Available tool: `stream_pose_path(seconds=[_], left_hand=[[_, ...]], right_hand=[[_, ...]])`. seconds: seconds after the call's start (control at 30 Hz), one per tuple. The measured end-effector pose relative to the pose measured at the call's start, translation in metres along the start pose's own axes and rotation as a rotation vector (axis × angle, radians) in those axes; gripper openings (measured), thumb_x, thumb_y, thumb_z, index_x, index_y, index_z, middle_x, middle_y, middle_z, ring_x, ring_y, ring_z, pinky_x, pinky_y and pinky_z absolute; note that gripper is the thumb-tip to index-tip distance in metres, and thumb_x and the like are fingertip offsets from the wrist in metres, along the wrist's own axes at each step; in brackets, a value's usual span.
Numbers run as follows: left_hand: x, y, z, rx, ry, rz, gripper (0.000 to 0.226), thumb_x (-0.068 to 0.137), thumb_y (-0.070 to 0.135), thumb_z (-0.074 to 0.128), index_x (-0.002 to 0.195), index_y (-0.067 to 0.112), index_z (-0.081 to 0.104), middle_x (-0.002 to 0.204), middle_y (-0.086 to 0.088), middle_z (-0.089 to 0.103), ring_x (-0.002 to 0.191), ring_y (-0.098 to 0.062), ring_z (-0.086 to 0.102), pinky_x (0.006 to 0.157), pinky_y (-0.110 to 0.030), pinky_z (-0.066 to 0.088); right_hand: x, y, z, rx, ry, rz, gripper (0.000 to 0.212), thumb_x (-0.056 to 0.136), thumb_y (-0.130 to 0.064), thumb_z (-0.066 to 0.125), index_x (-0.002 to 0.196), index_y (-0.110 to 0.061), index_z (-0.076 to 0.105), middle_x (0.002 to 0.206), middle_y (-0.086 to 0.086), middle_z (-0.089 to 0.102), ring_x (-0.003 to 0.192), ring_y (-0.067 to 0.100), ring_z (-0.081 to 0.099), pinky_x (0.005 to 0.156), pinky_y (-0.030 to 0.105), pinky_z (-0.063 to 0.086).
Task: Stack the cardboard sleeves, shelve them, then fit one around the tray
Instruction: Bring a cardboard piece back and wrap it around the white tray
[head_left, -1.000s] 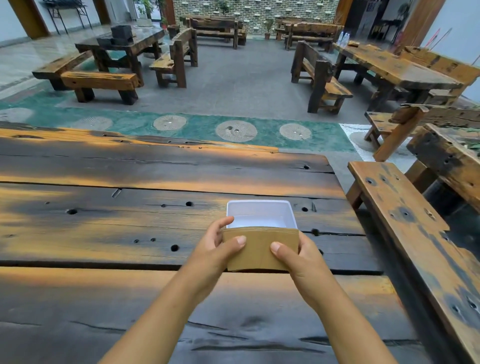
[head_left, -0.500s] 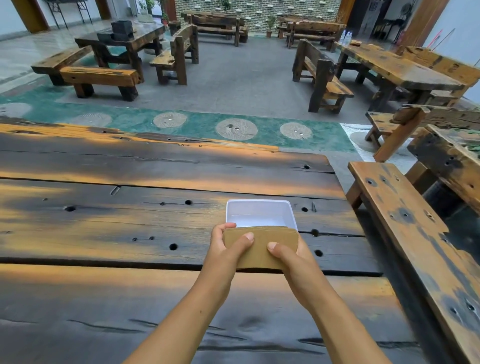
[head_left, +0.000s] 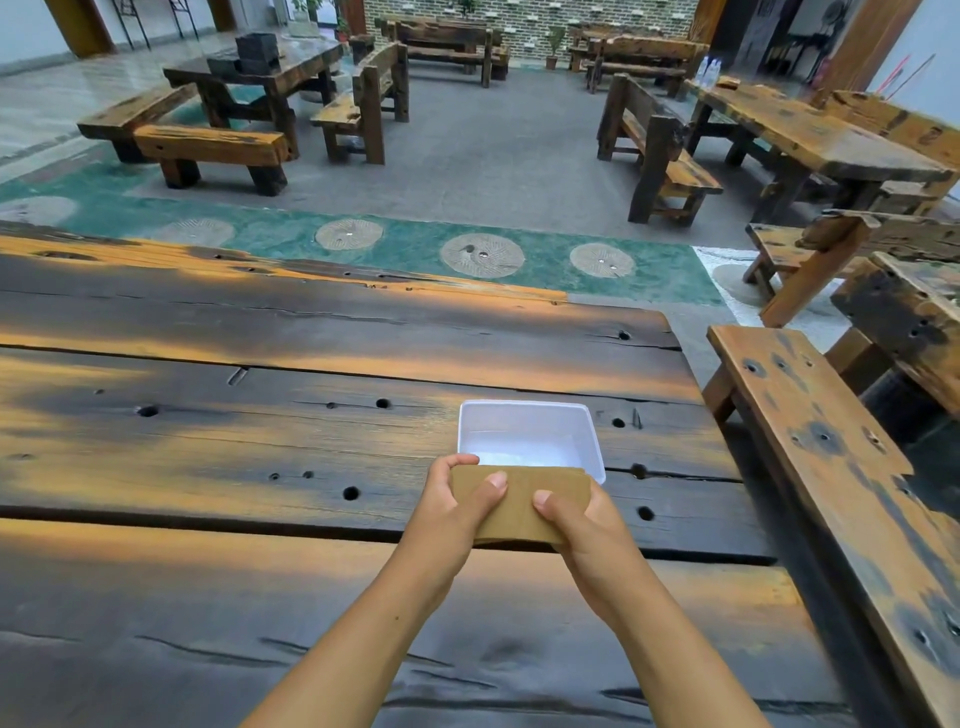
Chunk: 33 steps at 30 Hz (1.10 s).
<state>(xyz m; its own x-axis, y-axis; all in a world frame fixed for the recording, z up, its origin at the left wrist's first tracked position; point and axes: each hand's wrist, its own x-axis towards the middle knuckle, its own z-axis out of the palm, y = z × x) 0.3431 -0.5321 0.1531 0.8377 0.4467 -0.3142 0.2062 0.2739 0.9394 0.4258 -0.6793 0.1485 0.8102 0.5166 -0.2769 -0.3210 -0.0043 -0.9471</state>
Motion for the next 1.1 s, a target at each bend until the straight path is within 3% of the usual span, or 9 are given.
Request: stream_pose_path(seconds=[0.13,0.27,0.37,0.53,0.63,0.7,0.83,0.93,1.1], left_hand=[[0.017,-0.006,0.004,-0.097,-0.055,-0.106,0.087,0.065,0.050,0.081,0.139,0.023,0.044,0.128,-0.010,0.066,0.112,-0.024,0.068,0.103,-0.044,0.053],[0.050,-0.008,0.001,-0.203,-0.090,-0.217,0.052,0.081,0.014,0.077,0.126,0.002,0.054,0.106,-0.011,0.075,0.090,-0.019,0.073,0.074,-0.028,0.057],[0.076,-0.015,-0.002,-0.277,-0.072,-0.249,0.025,0.092,-0.007,0.062,0.117,-0.004,0.060,0.094,-0.011,0.079,0.081,-0.016,0.078,0.067,-0.023,0.061],[0.131,-0.028,0.008,-0.194,-0.005,-0.237,0.024,0.094,-0.009,0.058,0.118,-0.009,0.061,0.097,-0.015,0.073,0.077,-0.016,0.076,0.067,-0.023,0.062],[0.167,-0.036,0.017,-0.179,0.035,-0.245,0.026,0.095,-0.010,0.055,0.121,-0.012,0.058,0.109,-0.024,0.068,0.095,-0.029,0.069,0.090,-0.035,0.058],[0.191,-0.043,0.020,-0.160,0.054,-0.259,0.028,0.095,-0.011,0.055,0.123,-0.013,0.057,0.110,-0.025,0.066,0.101,-0.034,0.064,0.097,-0.041,0.052],[0.235,-0.061,0.027,-0.088,0.098,-0.271,0.023,0.094,-0.009,0.057,0.117,-0.010,0.062,0.093,-0.015,0.070,0.093,-0.030,0.066,0.093,-0.040,0.053],[0.264,-0.077,0.032,-0.034,0.121,-0.288,0.021,0.094,-0.009,0.058,0.114,-0.007,0.064,0.090,-0.013,0.070,0.086,-0.024,0.066,0.087,-0.036,0.053],[0.296,-0.100,0.039,0.000,0.161,-0.301,0.026,0.094,-0.008,0.057,0.119,-0.010,0.063,0.098,-0.017,0.069,0.093,-0.028,0.064,0.093,-0.040,0.049]], right_hand=[[0.020,0.002,-0.014,-0.028,0.013,0.034,0.053,0.067,-0.035,0.077,0.115,-0.017,0.063,0.113,0.013,0.075,0.107,0.029,0.071,0.098,0.048,0.055],[0.051,0.008,-0.023,-0.027,0.032,0.070,0.048,0.072,-0.029,0.074,0.116,-0.012,0.063,0.118,0.018,0.072,0.107,0.028,0.070,0.102,0.048,0.052],[0.081,0.012,-0.032,-0.040,0.061,0.102,0.045,0.077,-0.025,0.073,0.118,-0.012,0.062,0.120,0.016,0.072,0.115,0.032,0.068,0.105,0.050,0.051],[0.142,0.024,-0.048,-0.080,0.052,0.207,0.038,0.091,-0.011,0.068,0.126,-0.005,0.056,0.126,0.019,0.069,0.114,0.032,0.067,0.107,0.049,0.049],[0.174,0.032,-0.055,-0.016,0.057,0.259,0.040,0.092,-0.008,0.066,0.128,0.000,0.052,0.118,0.018,0.067,0.101,0.027,0.066,0.099,0.042,0.053],[0.195,0.039,-0.059,0.014,0.053,0.273,0.039,0.092,-0.005,0.065,0.128,0.002,0.052,0.114,0.018,0.065,0.097,0.027,0.065,0.093,0.040,0.054],[0.236,0.054,-0.072,-0.033,0.072,0.289,0.030,0.090,-0.009,0.068,0.119,-0.004,0.061,0.112,0.016,0.069,0.097,0.026,0.068,0.099,0.043,0.055],[0.259,0.071,-0.081,-0.127,0.104,0.305,0.022,0.089,-0.014,0.070,0.110,-0.010,0.067,0.109,0.012,0.073,0.093,0.022,0.068,0.088,0.036,0.055],[0.287,0.093,-0.085,-0.175,0.244,0.331,0.042,0.084,-0.018,0.078,0.120,-0.004,0.061,0.113,0.014,0.072,0.101,0.026,0.070,0.082,0.032,0.054]])
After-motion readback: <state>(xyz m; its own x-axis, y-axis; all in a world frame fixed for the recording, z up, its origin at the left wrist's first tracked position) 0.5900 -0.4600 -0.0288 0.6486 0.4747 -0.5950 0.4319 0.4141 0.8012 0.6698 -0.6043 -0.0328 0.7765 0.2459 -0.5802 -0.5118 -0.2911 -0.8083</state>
